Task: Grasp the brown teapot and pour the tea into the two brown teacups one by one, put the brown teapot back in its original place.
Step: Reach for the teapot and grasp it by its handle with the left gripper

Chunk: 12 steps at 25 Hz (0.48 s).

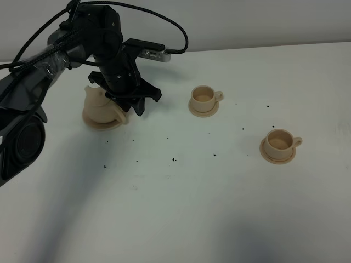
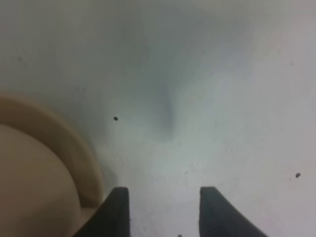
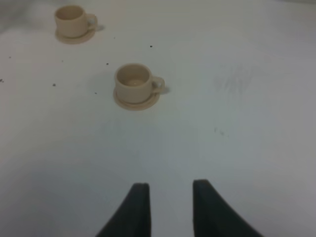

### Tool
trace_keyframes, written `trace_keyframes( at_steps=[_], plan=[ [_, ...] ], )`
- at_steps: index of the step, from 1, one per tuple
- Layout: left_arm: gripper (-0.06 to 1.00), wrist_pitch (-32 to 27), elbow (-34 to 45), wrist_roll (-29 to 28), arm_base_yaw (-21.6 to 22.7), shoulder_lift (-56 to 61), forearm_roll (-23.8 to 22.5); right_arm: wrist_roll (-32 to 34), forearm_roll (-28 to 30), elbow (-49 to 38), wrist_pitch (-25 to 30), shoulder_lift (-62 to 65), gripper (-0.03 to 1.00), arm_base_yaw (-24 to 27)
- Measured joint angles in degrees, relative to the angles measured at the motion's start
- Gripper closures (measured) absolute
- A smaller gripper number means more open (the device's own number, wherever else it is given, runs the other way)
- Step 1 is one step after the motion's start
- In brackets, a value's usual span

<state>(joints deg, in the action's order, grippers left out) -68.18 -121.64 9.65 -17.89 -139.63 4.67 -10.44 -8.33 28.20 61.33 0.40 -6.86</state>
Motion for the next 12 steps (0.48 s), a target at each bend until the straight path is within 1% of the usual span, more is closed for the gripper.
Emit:
trace_keyframes(
  at_steps=[2, 6, 12],
  plan=[
    [0.56, 0.0, 3.02, 0.67, 0.0, 0.82, -0.35, 0.0, 0.0, 0.0, 0.0, 0.0, 0.72, 0.0],
    [0.56, 0.0, 7.2, 0.83, -0.05, 2.89, -2.78, 0.0, 0.0, 0.0, 0.0, 0.0, 0.72, 0.0],
    [0.56, 0.0, 8.52, 0.83, 0.0, 5.69, -5.18, 0.0, 0.0, 0.0, 0.0, 0.0, 0.72, 0.0]
  ],
)
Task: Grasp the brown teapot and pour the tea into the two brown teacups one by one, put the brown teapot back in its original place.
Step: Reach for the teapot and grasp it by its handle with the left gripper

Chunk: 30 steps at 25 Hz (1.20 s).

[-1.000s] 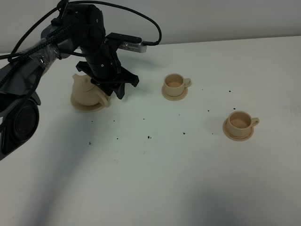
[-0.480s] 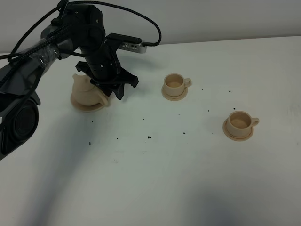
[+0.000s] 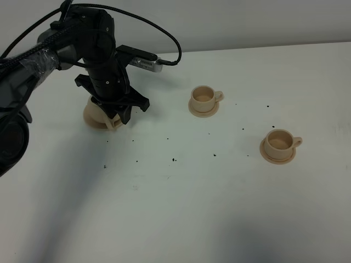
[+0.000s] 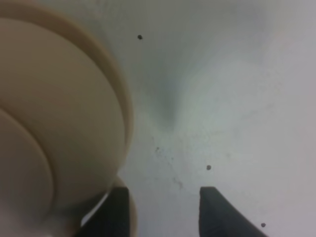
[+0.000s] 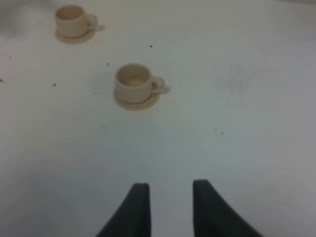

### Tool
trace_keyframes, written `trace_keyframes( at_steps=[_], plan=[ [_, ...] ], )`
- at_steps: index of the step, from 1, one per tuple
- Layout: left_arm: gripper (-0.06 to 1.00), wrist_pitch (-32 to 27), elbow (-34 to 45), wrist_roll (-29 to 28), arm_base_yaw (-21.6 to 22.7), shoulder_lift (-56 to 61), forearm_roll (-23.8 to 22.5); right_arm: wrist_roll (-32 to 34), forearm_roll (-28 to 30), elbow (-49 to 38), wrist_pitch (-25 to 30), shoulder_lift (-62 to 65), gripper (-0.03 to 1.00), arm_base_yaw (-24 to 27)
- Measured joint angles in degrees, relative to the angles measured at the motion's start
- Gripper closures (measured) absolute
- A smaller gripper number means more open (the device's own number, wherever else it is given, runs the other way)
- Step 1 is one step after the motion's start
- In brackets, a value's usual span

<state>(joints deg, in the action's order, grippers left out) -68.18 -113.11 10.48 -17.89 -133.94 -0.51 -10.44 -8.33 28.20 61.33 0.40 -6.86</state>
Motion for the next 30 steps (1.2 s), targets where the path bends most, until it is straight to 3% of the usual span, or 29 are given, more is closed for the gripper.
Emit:
trace_keyframes(
  at_steps=[13, 30],
  plan=[
    [0.56, 0.0, 7.09, 0.43, 0.0, 2.29, -2.08, 0.0, 0.0, 0.0, 0.0, 0.0, 0.72, 0.0],
    [0.56, 0.0, 9.64, 0.38, 1.08, 3.41, -4.01, 0.0, 0.0, 0.0, 0.0, 0.0, 0.72, 0.0]
  ],
)
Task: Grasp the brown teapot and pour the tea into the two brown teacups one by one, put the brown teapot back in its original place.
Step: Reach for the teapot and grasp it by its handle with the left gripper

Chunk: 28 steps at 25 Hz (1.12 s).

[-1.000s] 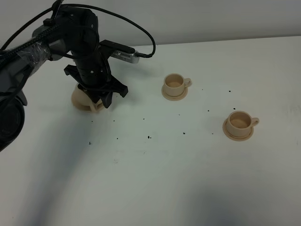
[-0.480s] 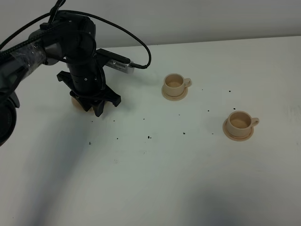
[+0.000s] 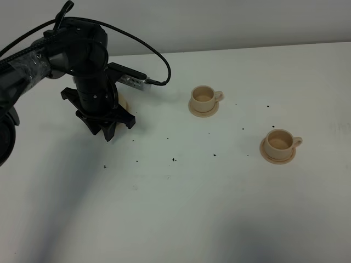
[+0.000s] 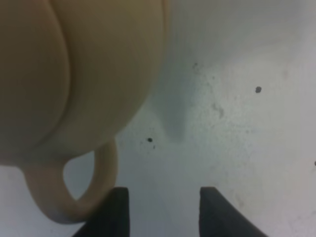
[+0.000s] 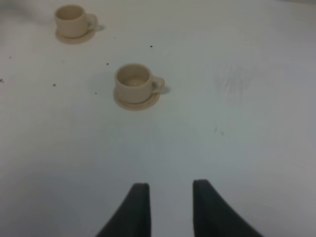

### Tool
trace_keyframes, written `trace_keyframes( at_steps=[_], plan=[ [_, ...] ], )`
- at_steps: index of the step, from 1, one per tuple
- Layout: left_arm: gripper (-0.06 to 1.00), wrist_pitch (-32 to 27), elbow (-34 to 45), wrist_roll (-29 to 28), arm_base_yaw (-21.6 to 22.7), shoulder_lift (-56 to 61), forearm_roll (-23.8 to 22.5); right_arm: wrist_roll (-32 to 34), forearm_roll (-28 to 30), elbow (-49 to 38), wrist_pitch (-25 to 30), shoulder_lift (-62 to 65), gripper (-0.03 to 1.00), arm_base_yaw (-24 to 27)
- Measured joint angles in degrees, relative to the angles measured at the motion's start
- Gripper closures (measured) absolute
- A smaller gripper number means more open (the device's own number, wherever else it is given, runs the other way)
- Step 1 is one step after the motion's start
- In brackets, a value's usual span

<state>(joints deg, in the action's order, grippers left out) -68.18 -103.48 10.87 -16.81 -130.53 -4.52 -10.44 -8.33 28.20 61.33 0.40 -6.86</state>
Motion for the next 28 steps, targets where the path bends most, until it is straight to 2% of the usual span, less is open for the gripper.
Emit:
trace_keyframes(
  at_steps=[5, 13, 20, 28],
  plan=[
    [0.56, 0.0, 0.0, -0.05, 0.47, -0.02, 0.21, 0.0, 0.0, 0.0, 0.0, 0.0, 0.72, 0.0],
    [0.56, 0.0, 0.0, 0.12, 0.62, 2.29, 8.35, 0.0, 0.0, 0.0, 0.0, 0.0, 0.72, 0.0],
    [0.56, 0.0, 0.0, -3.52, 1.15, 8.45, 7.85, 0.0, 0.0, 0.0, 0.0, 0.0, 0.72, 0.0],
    [0.56, 0.0, 0.6, -5.85, 5.39, 10.3, 8.87, 0.0, 0.0, 0.0, 0.0, 0.0, 0.72, 0.0]
  ],
)
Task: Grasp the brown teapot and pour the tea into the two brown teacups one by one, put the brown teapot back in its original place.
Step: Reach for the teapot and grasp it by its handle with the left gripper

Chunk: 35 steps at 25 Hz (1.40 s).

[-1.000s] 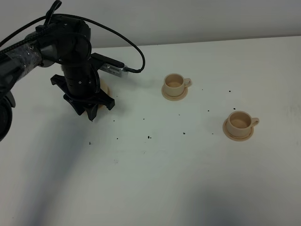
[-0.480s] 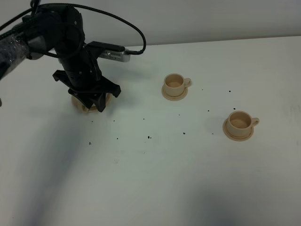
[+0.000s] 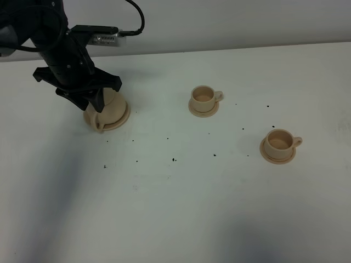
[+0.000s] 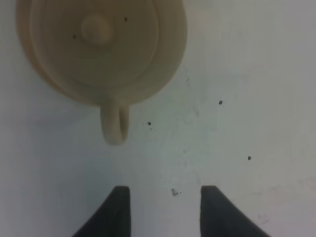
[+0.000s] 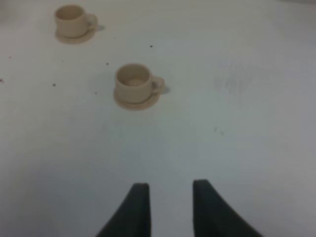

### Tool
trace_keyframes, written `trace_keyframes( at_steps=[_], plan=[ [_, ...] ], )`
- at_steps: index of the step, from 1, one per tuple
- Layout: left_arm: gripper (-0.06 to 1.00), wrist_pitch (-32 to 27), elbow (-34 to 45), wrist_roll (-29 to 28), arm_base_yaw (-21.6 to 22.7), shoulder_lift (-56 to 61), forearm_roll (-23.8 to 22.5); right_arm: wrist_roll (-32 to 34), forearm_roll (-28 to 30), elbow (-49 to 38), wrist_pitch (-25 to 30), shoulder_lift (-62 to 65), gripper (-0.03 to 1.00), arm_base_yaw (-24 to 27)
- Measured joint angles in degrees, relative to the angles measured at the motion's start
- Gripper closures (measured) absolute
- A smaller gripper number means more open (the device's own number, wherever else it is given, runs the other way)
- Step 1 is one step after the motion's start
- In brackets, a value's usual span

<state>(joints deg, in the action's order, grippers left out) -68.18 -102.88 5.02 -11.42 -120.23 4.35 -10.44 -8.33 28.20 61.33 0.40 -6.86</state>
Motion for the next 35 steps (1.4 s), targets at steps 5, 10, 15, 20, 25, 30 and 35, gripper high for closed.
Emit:
trace_keyframes(
  at_steps=[5, 10, 15, 20, 25, 30, 35],
  plan=[
    [0.56, 0.0, 0.0, 0.12, 2.07, 0.0, -0.01, 0.0, -0.05, 0.0, 0.0, 0.0, 0.72, 0.0],
    [0.56, 0.0, 0.0, 0.91, 2.98, -1.42, -0.02, 0.0, -0.05, 0.0, 0.0, 0.0, 0.72, 0.0],
    [0.56, 0.0, 0.0, 3.16, 3.23, -4.65, 0.04, 0.0, -0.05, 0.0, 0.0, 0.0, 0.72, 0.0],
    [0.56, 0.0, 0.0, 5.0, 3.23, -6.55, 0.04, 0.0, -0.11, 0.0, 0.0, 0.0, 0.72, 0.0],
    [0.56, 0.0, 0.0, 5.37, 3.23, -6.87, -0.01, 0.0, -0.11, 0.0, 0.0, 0.0, 0.72, 0.0],
    [0.56, 0.75, 0.0, 5.71, 3.23, -8.27, -0.13, 0.0, -0.11, 0.0, 0.0, 0.0, 0.72, 0.0],
    [0.56, 3.12, -0.25, 6.08, 3.23, -8.52, -0.13, 0.0, -0.11, 0.0, 0.0, 0.0, 0.72, 0.0]
  ],
)
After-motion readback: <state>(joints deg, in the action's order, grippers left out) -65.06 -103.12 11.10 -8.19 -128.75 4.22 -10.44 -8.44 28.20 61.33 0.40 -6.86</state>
